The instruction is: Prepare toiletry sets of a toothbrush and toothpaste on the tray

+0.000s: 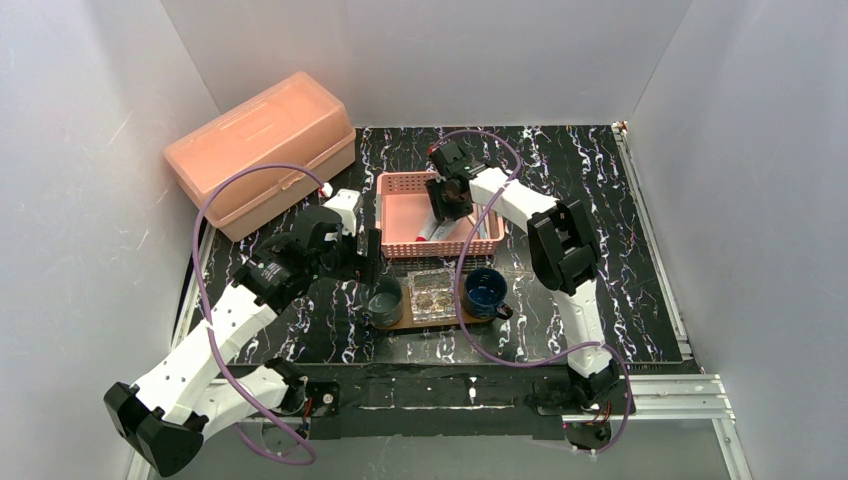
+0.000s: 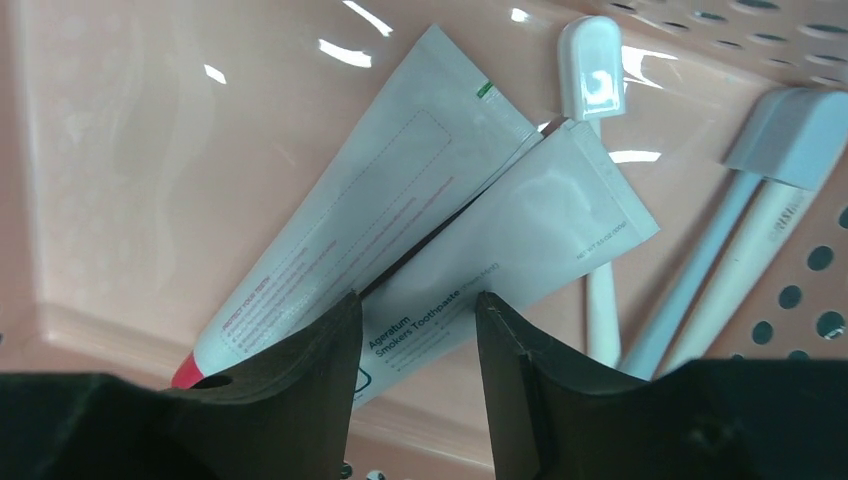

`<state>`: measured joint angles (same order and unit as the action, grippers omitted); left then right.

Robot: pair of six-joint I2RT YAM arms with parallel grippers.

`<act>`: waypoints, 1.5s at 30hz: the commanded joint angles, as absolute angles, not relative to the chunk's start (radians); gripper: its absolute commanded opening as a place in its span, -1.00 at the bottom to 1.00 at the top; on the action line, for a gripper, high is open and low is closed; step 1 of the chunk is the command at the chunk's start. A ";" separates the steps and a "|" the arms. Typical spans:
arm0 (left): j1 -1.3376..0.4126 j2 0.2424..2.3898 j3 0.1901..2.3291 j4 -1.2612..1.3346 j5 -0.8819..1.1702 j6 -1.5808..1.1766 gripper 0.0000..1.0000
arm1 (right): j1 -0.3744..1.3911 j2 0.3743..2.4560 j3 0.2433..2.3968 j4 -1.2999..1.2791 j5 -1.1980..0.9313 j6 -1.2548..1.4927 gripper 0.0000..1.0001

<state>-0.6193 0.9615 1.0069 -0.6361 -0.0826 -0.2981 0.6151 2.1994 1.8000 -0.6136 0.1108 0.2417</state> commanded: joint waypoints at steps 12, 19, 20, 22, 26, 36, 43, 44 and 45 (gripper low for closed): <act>-0.624 0.962 1.006 -0.648 -0.100 -0.287 0.97 | 0.647 2.186 1.946 -0.669 0.136 0.262 0.33; -0.625 0.972 1.006 -0.649 -0.105 -0.282 0.97 | 0.647 2.185 1.933 -0.710 0.184 0.248 0.47; -0.624 0.976 1.006 -0.648 -0.105 -0.280 0.97 | 0.647 2.176 1.924 -0.709 0.193 0.258 0.48; -0.624 0.983 1.004 -0.645 -0.104 -0.273 0.97 | 0.647 2.147 1.893 -0.695 0.209 0.283 0.52; -0.624 1.006 1.002 -0.640 -0.110 -0.263 0.97 | 0.647 2.102 1.831 -0.668 0.231 0.367 0.59; -0.624 1.074 1.009 -0.633 -0.128 -0.256 0.97 | 0.647 2.080 1.715 -0.548 0.229 0.593 0.68; -0.624 1.089 1.009 -0.634 -0.141 -0.255 0.97 | 0.646 2.161 1.757 -0.555 0.229 0.626 0.69; -0.624 1.091 1.009 -0.633 -0.143 -0.255 0.97 | 0.646 2.172 1.765 -0.559 0.230 0.630 0.69; -0.624 1.092 1.009 -0.632 -0.143 -0.255 0.97 | 0.646 2.180 1.769 -0.560 0.230 0.633 0.70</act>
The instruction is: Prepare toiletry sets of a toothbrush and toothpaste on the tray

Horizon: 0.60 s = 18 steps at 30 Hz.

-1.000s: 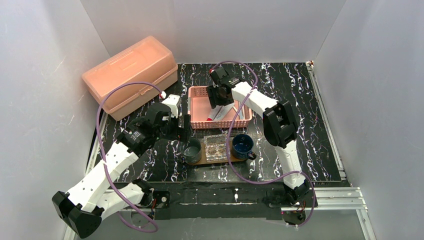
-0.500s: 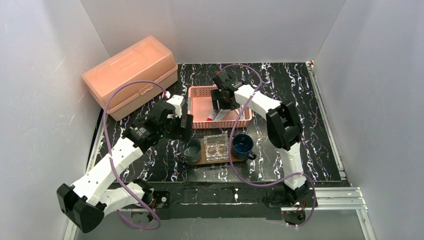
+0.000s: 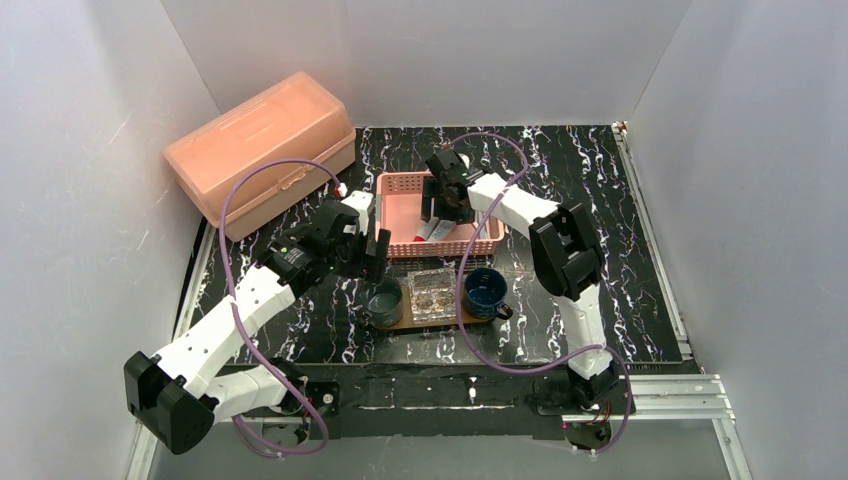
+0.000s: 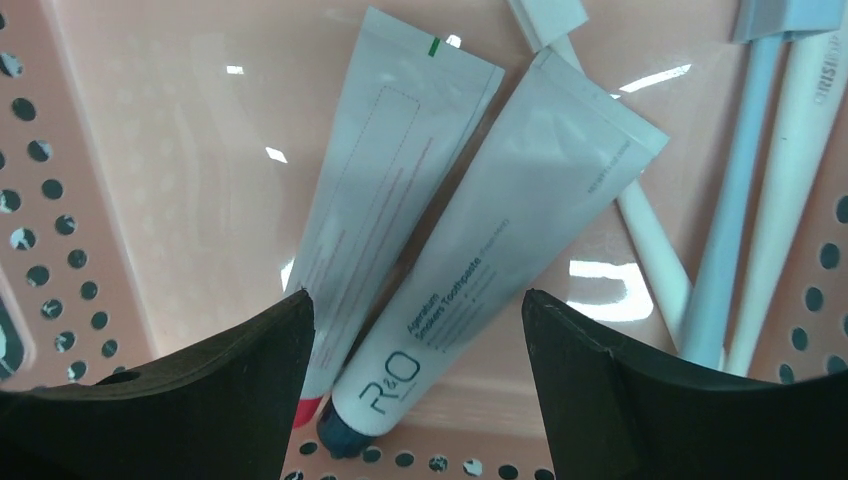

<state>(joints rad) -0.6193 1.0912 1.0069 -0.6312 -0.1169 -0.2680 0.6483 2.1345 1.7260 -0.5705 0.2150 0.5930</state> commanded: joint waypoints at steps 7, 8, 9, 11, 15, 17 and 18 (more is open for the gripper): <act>-0.624 1.096 1.010 -0.630 -0.140 -0.256 0.97 | 0.644 2.246 1.795 -0.551 0.209 0.657 0.71; -0.625 1.096 1.011 -0.630 -0.140 -0.256 0.97 | 0.643 2.253 1.802 -0.550 0.204 0.657 0.71; -0.625 1.096 1.011 -0.630 -0.140 -0.256 0.97 | 0.642 2.261 1.809 -0.548 0.202 0.659 0.71; -0.625 1.096 1.011 -0.630 -0.139 -0.257 0.97 | 0.640 2.276 1.827 -0.543 0.192 0.659 0.67; -0.626 1.095 1.010 -0.631 -0.143 -0.256 0.97 | 0.634 2.302 1.859 -0.542 0.183 0.661 0.54; -0.626 1.095 1.008 -0.631 -0.144 -0.256 0.97 | 0.629 2.304 1.863 -0.535 0.173 0.664 0.44; -0.626 1.095 1.009 -0.630 -0.146 -0.256 0.97 | 0.626 2.302 1.861 -0.529 0.168 0.666 0.39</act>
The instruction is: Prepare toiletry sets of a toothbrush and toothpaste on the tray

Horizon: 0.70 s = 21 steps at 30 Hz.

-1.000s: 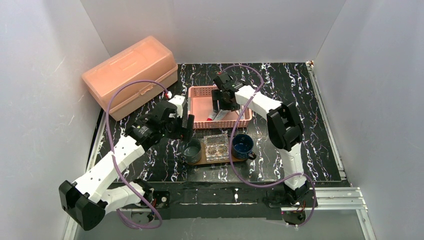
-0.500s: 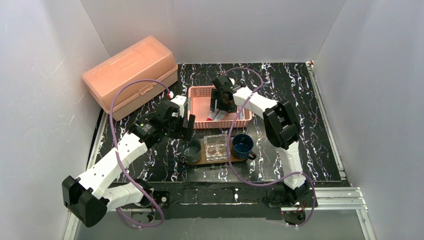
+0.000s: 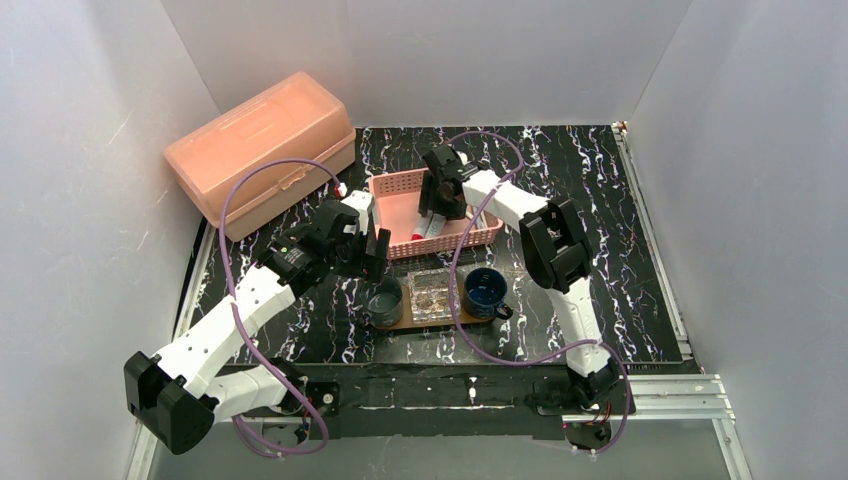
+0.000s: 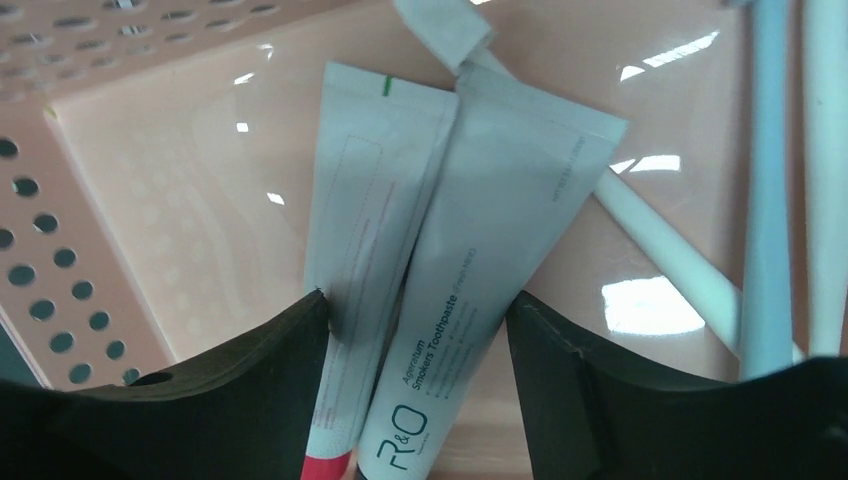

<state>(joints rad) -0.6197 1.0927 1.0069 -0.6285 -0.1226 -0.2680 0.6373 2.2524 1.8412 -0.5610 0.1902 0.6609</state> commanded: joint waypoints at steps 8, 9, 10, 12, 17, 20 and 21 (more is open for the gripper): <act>-0.626 1.092 1.009 -0.630 -0.143 -0.257 0.97 | 0.621 2.268 1.846 -0.493 0.142 0.665 -0.20; -0.626 1.092 1.009 -0.630 -0.143 -0.258 0.97 | 0.620 2.264 1.847 -0.491 0.139 0.665 -0.28; -0.626 1.091 1.009 -0.631 -0.143 -0.258 0.97 | 0.620 2.257 1.848 -0.490 0.137 0.663 -0.35; -0.626 1.089 1.009 -0.630 -0.142 -0.258 0.97 | 0.620 2.248 1.848 -0.487 0.138 0.664 -0.37; -0.626 1.085 1.009 -0.631 -0.143 -0.258 0.97 | 0.620 2.255 1.858 -0.500 0.124 0.656 -0.14; -0.626 1.084 1.009 -0.630 -0.143 -0.258 0.97 | 0.620 2.267 1.853 -0.502 0.110 0.659 0.01; -0.626 1.083 1.009 -0.630 -0.143 -0.258 0.97 | 0.620 2.271 1.851 -0.502 0.102 0.661 0.06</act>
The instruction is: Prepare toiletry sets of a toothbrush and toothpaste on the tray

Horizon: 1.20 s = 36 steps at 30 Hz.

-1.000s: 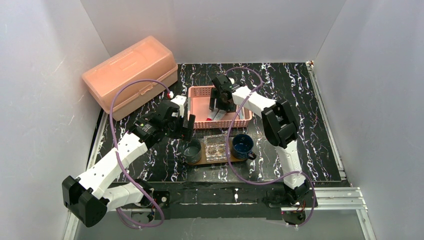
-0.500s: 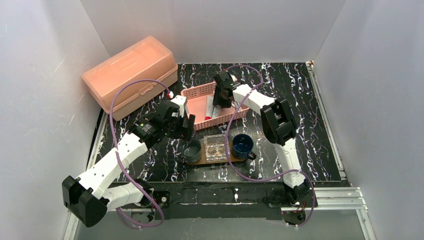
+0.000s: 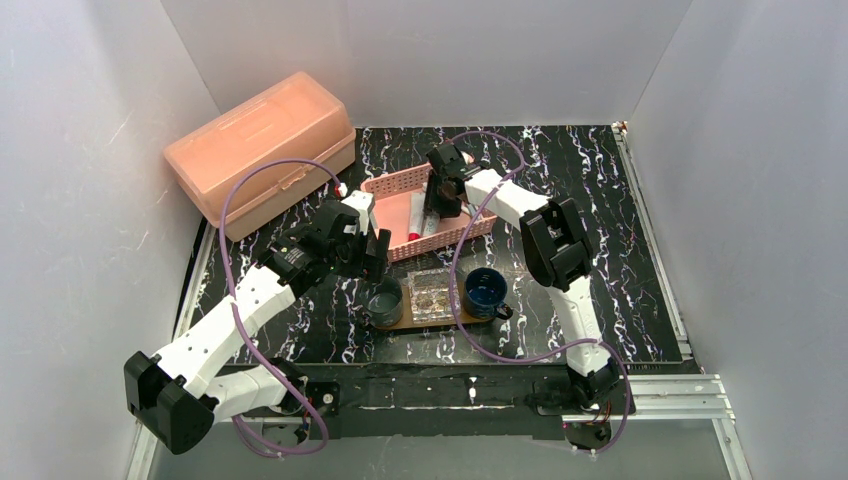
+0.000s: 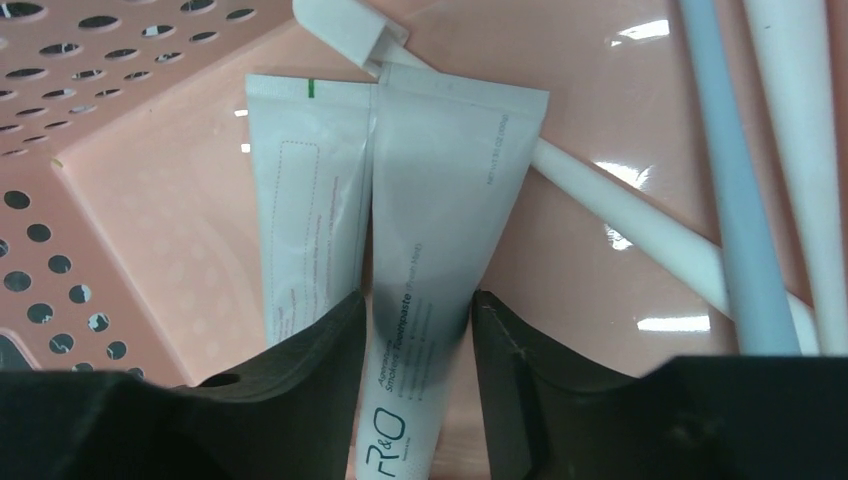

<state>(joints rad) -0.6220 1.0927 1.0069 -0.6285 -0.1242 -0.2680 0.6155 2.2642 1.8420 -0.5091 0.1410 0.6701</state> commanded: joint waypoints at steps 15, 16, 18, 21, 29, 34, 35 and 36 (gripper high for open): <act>-0.627 1.082 1.009 -0.631 -0.142 -0.258 0.97 | 0.621 2.282 1.867 -0.501 0.074 0.641 -0.50; -0.626 1.085 1.010 -0.630 -0.140 -0.258 0.97 | 0.620 2.275 1.875 -0.499 0.078 0.635 -0.52; -0.626 1.087 1.011 -0.630 -0.133 -0.259 0.97 | 0.620 2.257 1.886 -0.500 0.089 0.625 -0.55; -0.626 1.091 1.012 -0.630 -0.126 -0.259 0.97 | 0.620 2.218 1.892 -0.487 0.096 0.610 -0.56; -0.625 1.099 1.009 -0.622 -0.079 -0.264 0.97 | 0.620 2.078 1.860 -0.419 0.132 0.566 -0.56; -0.626 1.092 1.000 -0.600 -0.015 -0.274 0.97 | 0.621 1.984 1.796 -0.355 0.143 0.542 -0.55; -0.626 1.092 1.003 -0.599 -0.004 -0.277 0.97 | 0.621 1.969 1.786 -0.347 0.148 0.536 -0.55; -0.626 1.093 1.009 -0.600 0.015 -0.279 0.97 | 0.621 1.950 1.774 -0.336 0.147 0.526 -0.55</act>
<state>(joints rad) -0.6224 1.0927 1.0069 -0.6128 -0.0566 -0.2714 0.6174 2.0617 1.8072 -0.4431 0.1280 0.5682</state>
